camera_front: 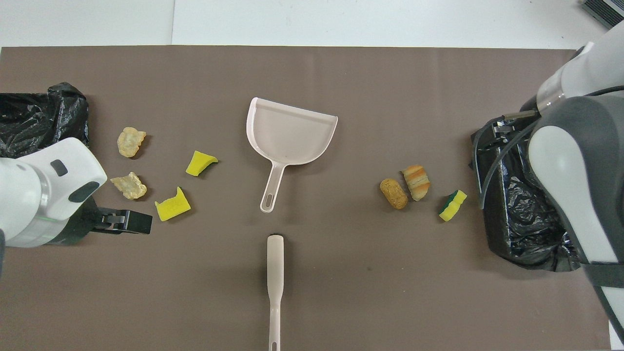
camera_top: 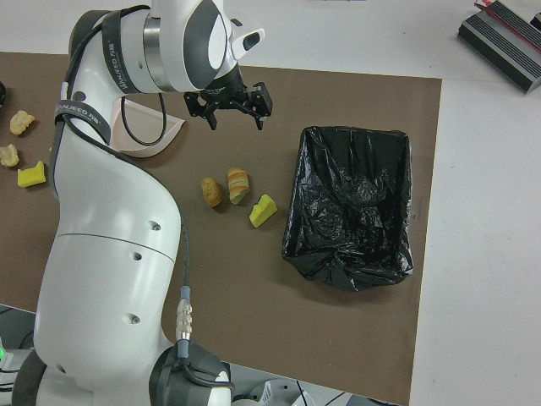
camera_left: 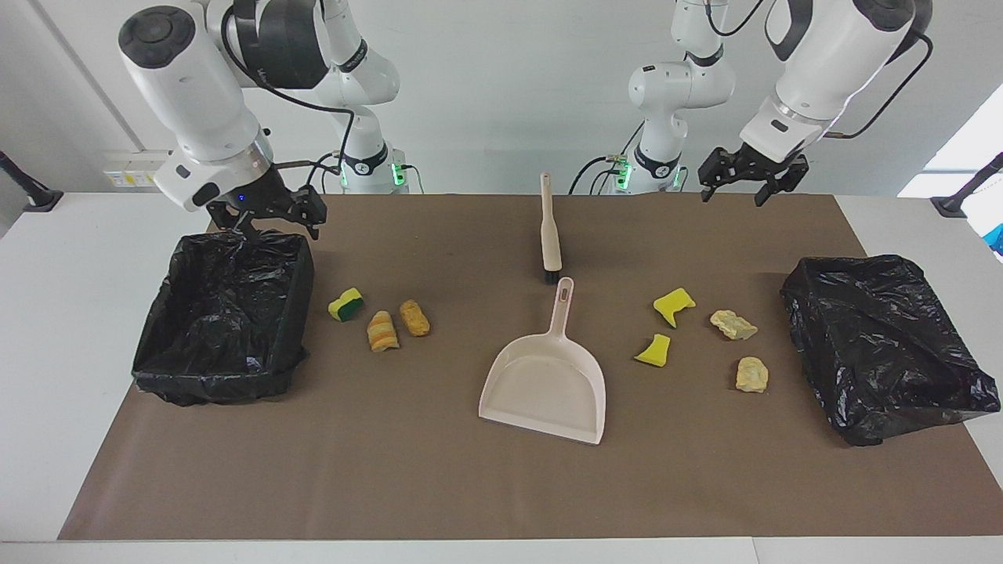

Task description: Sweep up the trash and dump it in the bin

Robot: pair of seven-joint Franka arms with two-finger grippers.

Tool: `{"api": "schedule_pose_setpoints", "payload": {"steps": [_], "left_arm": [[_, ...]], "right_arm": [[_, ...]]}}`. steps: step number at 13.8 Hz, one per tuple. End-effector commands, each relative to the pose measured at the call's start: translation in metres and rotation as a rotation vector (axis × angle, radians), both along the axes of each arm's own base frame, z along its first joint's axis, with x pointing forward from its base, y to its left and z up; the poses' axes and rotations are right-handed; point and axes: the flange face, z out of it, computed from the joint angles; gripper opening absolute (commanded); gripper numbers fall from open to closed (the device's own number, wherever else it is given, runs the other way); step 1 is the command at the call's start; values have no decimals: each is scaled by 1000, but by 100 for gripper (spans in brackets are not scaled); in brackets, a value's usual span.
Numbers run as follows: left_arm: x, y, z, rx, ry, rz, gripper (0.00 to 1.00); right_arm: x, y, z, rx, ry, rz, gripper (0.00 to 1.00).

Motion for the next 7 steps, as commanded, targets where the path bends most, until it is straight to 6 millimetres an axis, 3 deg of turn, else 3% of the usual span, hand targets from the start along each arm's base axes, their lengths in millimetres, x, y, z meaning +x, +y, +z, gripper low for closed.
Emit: {"api": "schedule_pose_setpoints", "payload": {"steps": [1, 3, 7], "left_arm": [[-12, -4, -20, -18, 4, 13, 100], [-17, -17, -33, -12, 15, 12, 100], [-52, -57, -62, 7, 2, 23, 100]], "right_arm": [[26, 23, -19, 2, -12, -17, 100], [35, 49, -35, 2, -34, -32, 100], [46, 88, -67, 15, -53, -101, 100]]}}
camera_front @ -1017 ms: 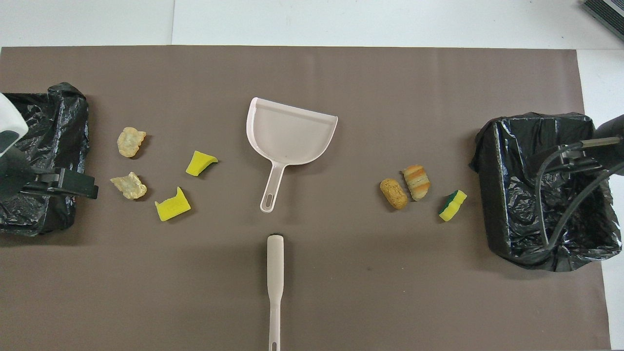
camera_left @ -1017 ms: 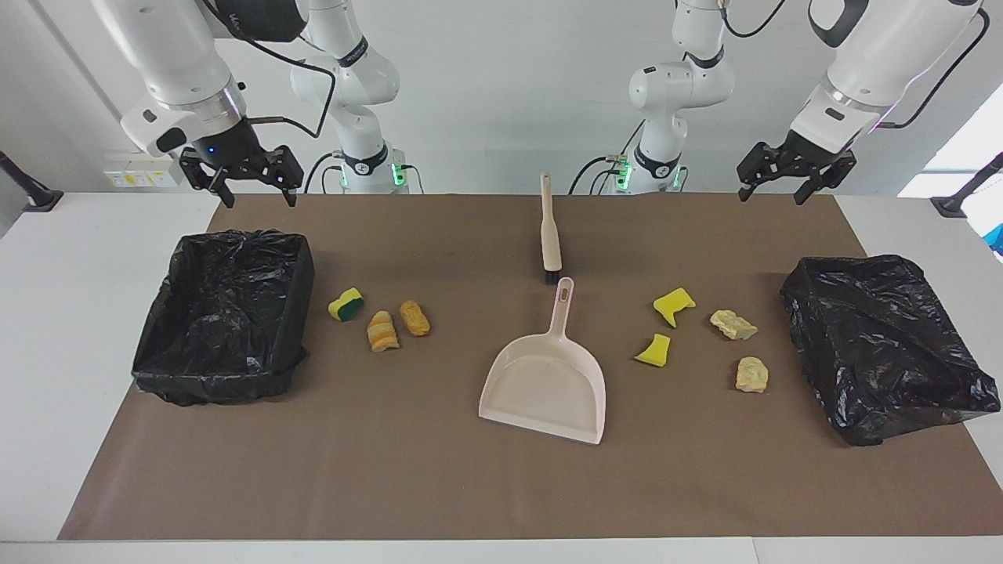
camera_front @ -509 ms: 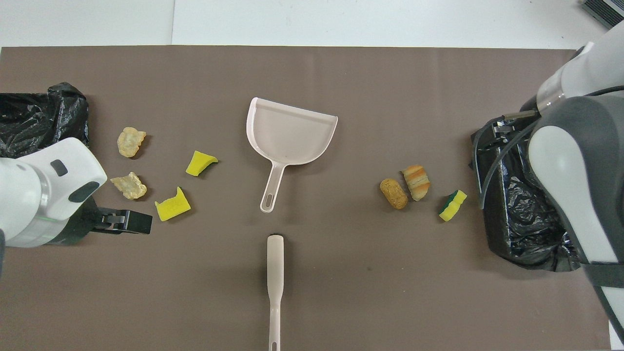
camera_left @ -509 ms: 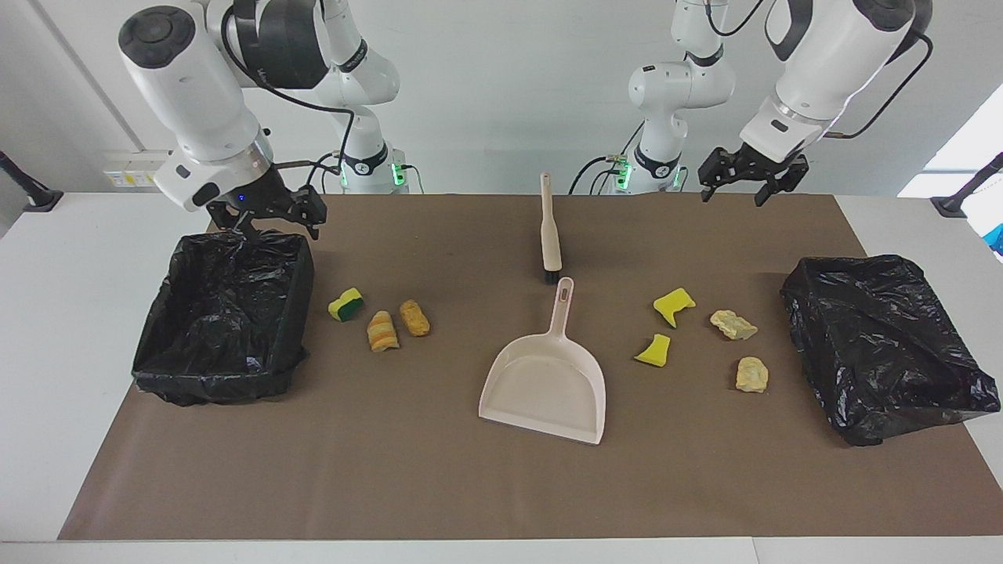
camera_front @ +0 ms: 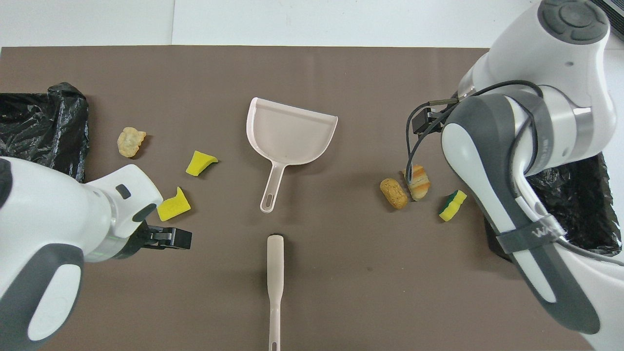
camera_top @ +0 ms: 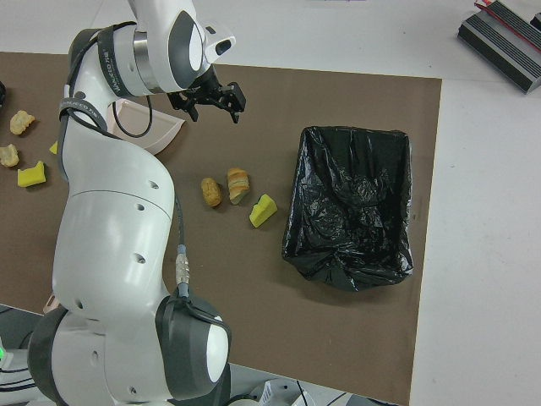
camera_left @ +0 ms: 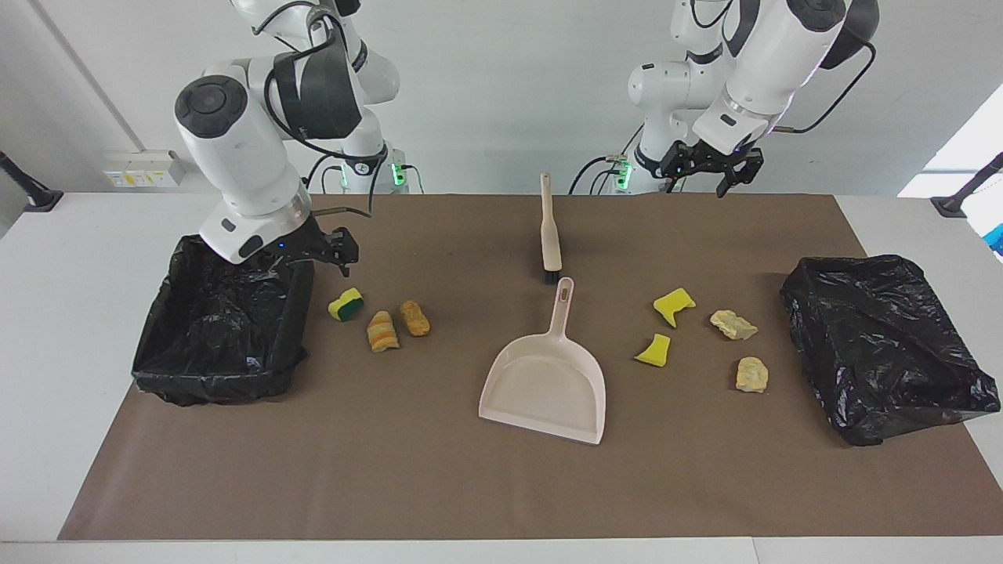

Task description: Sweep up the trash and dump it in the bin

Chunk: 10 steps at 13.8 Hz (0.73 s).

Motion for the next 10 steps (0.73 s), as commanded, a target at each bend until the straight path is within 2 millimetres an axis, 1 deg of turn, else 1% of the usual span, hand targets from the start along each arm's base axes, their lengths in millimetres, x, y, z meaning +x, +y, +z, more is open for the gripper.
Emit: {"api": "schedule_pose_setpoints", "payload": {"steps": [1, 2, 3, 4, 5, 6, 7, 8, 10], "left_arm": [[-32, -23, -12, -5, -27, 15, 100], [-41, -35, -21, 3, -19, 33, 100], [-56, -51, -28, 7, -32, 47, 100], [-70, -60, -39, 5, -51, 51, 100], [-82, -69, -48, 4, -63, 55, 100], [-93, -83, -57, 5, -67, 58, 100], [-102, -93, -65, 11, -63, 61, 100], [-117, -104, -79, 15, -63, 46, 100], [-139, -122, -109, 12, -79, 72, 100]], "right_arm": [[12, 16, -16, 15, -22, -39, 100], [12, 28, -20, 19, -30, -35, 100], [13, 32, -18, 29, -48, -35, 100], [14, 35, -18, 39, -58, -40, 100], [13, 36, -22, 41, -59, -39, 100], [10, 38, -39, 37, -47, -37, 100], [7, 38, -46, 39, -56, -39, 100], [4, 40, -53, 37, -50, -37, 100], [3, 40, -54, 35, -51, -47, 100]]}}
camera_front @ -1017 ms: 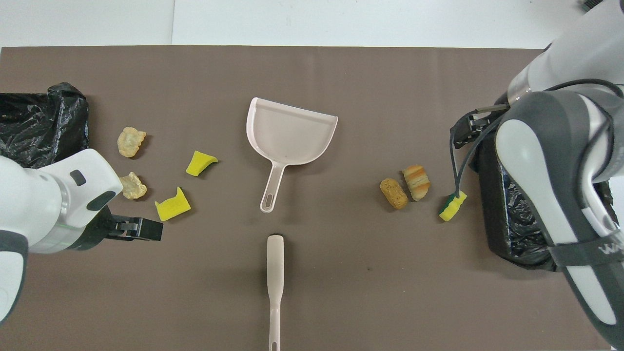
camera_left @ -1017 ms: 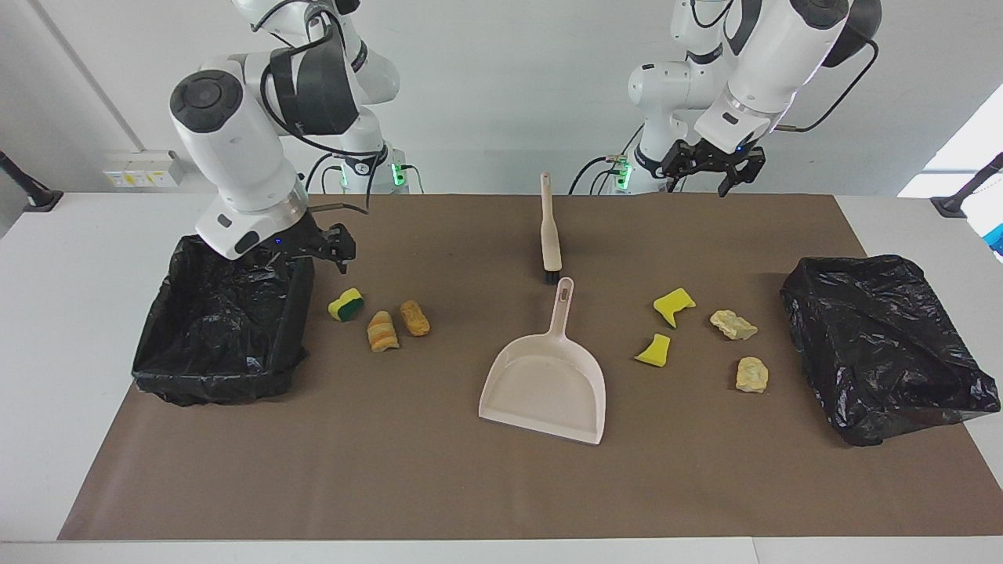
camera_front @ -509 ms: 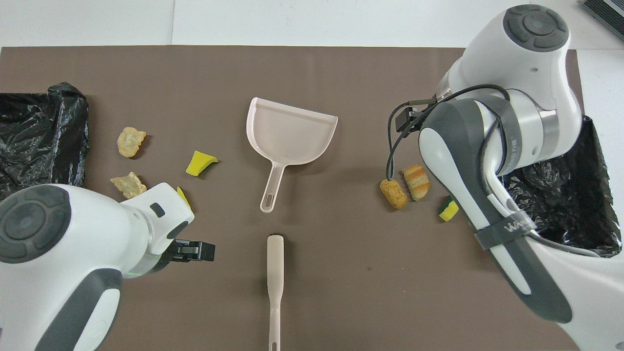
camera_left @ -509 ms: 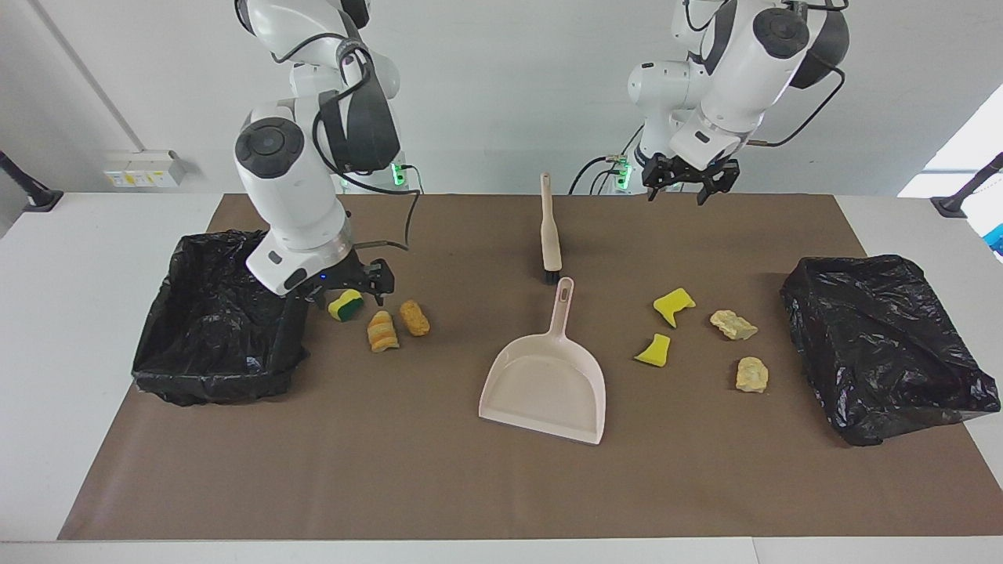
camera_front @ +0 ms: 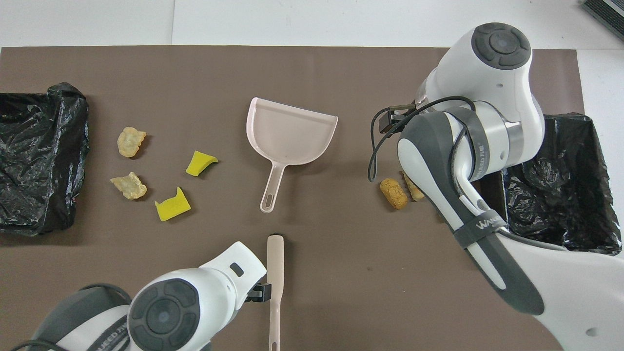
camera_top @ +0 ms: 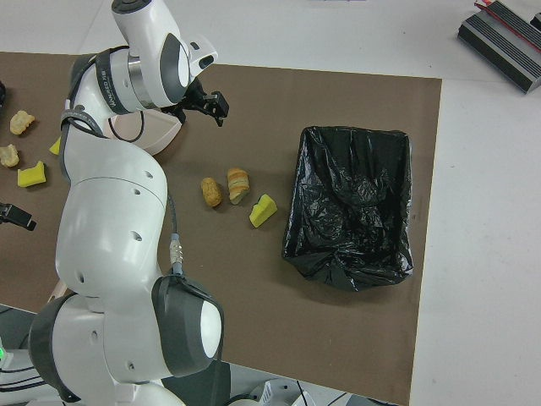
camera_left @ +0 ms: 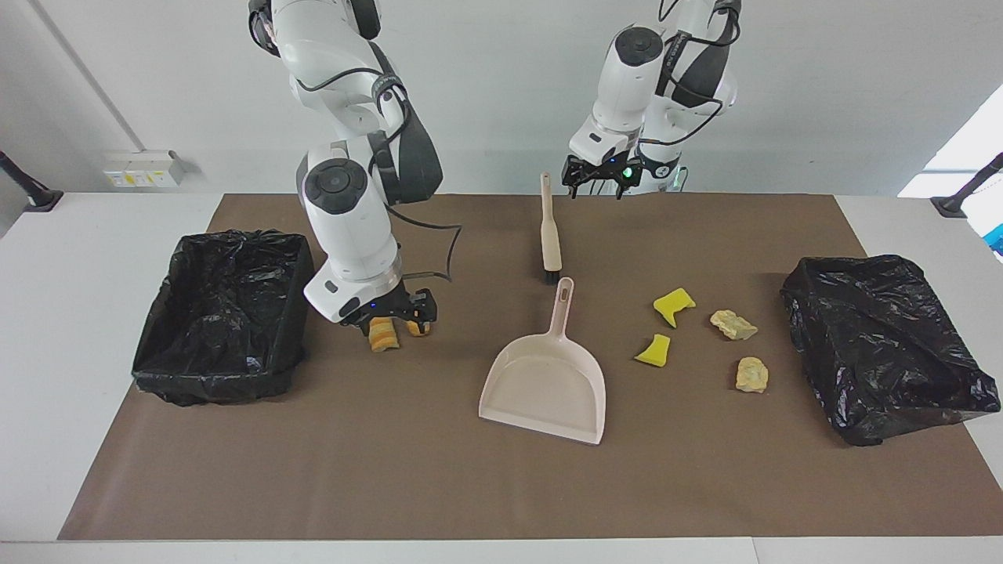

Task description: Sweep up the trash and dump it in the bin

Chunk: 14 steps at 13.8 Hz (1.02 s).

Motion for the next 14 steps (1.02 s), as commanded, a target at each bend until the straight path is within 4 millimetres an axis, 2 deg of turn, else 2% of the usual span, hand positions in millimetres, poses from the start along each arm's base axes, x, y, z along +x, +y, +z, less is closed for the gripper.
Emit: {"api": "schedule_pose_setpoints", "payload": {"steps": [1, 5, 8, 11, 14], "left_arm": [[-39, -16, -40, -13, -15, 22, 100], [-63, -34, -64, 8, 2, 20, 100], [-72, -59, -98, 8, 5, 28, 100], [-75, -57, -104, 26, 25, -16, 100], [-75, -57, -103, 29, 31, -42, 100]], "right_arm": [[-6, 1, -4, 14, 0, -36, 100], [-13, 0, -13, 11, -1, -36, 100], [-13, 0, -15, 9, 2, -35, 100], [-14, 0, -16, 8, 4, -35, 100], [-14, 0, -16, 9, 3, -35, 100]]}}
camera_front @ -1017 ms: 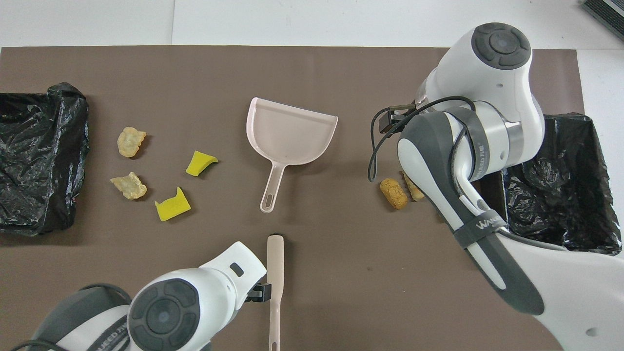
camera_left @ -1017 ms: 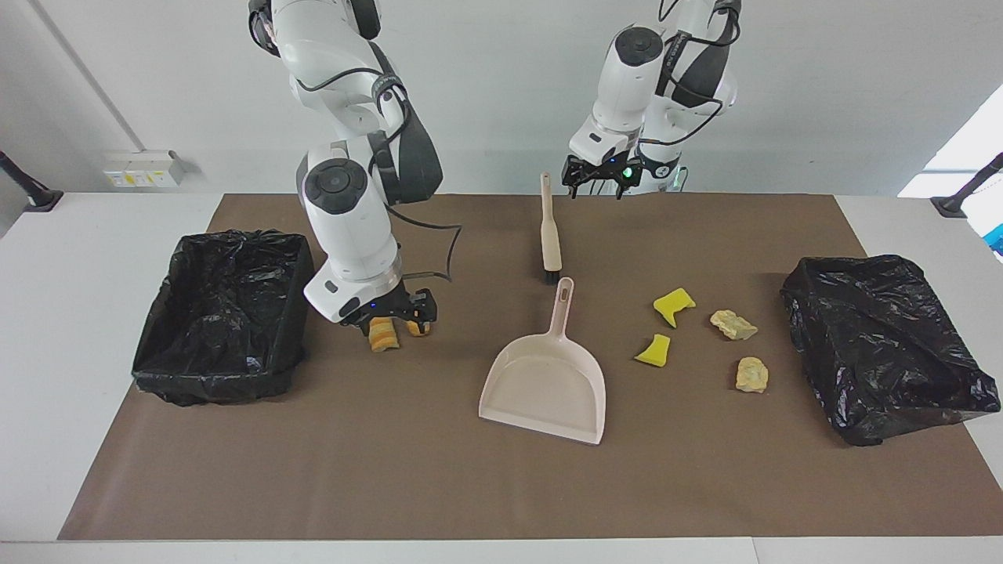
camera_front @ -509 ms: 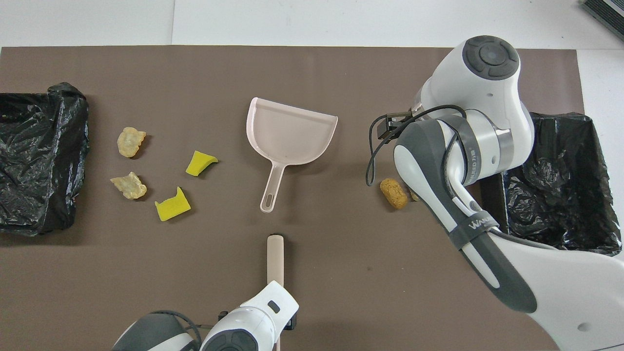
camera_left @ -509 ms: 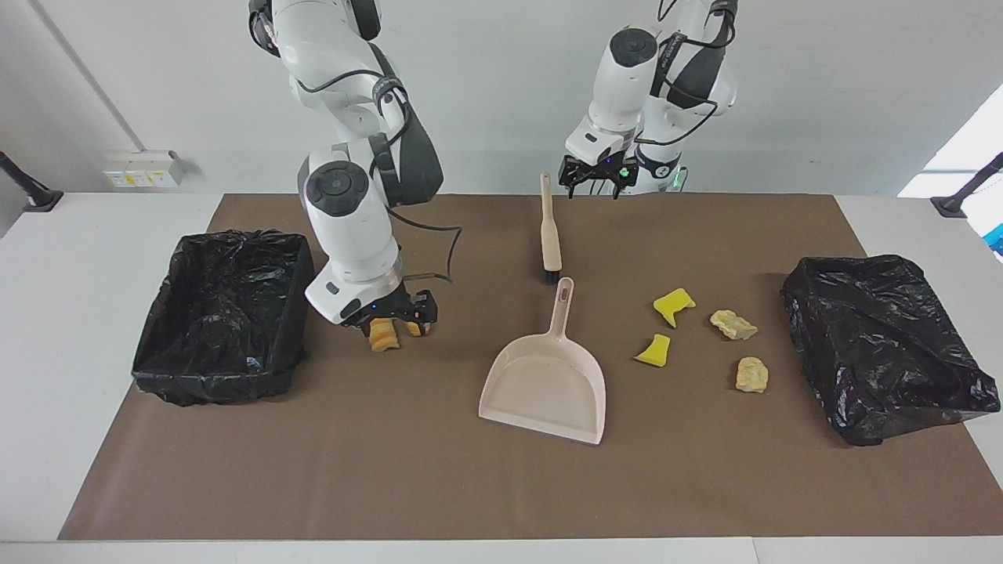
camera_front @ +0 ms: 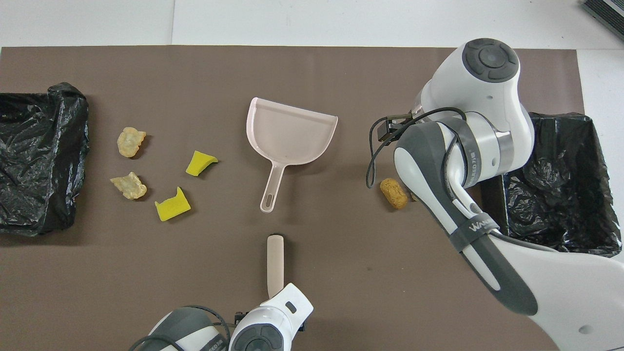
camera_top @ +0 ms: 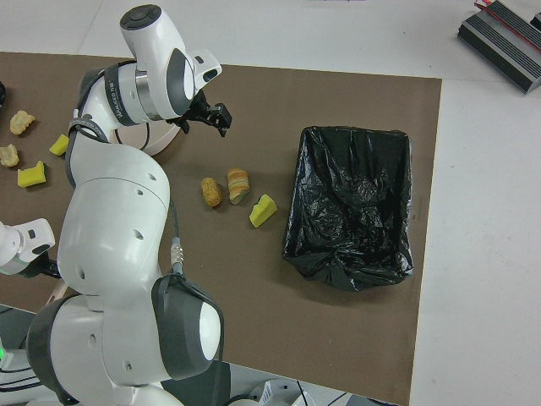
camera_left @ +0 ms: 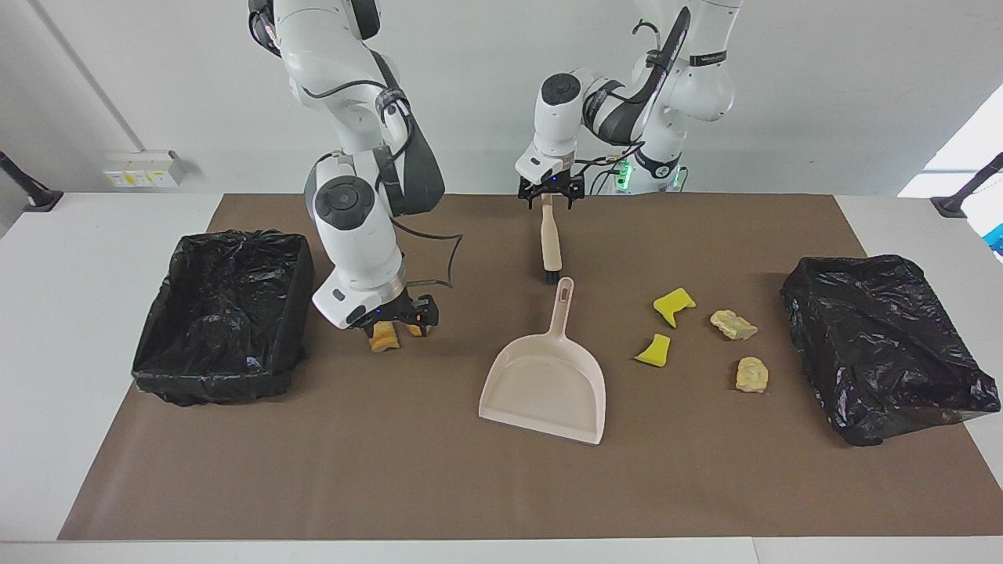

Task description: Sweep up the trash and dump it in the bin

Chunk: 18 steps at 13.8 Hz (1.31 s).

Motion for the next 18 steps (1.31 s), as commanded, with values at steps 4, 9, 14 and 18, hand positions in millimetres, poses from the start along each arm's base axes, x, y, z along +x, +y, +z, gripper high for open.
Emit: {"api": "schedule_pose_setpoints", "payload": {"steps": [4, 9, 14, 18], "left_arm": [[-6, -1, 4, -11, 5, -22, 66], [-10, 1, 2, 10, 24, -38, 5], [-7, 5, 2, 24, 41, -47, 0], [14, 19, 15, 48, 70, 24, 0]], "right_arm": [[-6, 1, 2, 14, -14, -35, 100], [-6, 1, 2, 14, -14, -35, 100], [-6, 2, 3, 15, -14, -42, 100], [-10, 29, 7, 26, -37, -82, 100]]}}
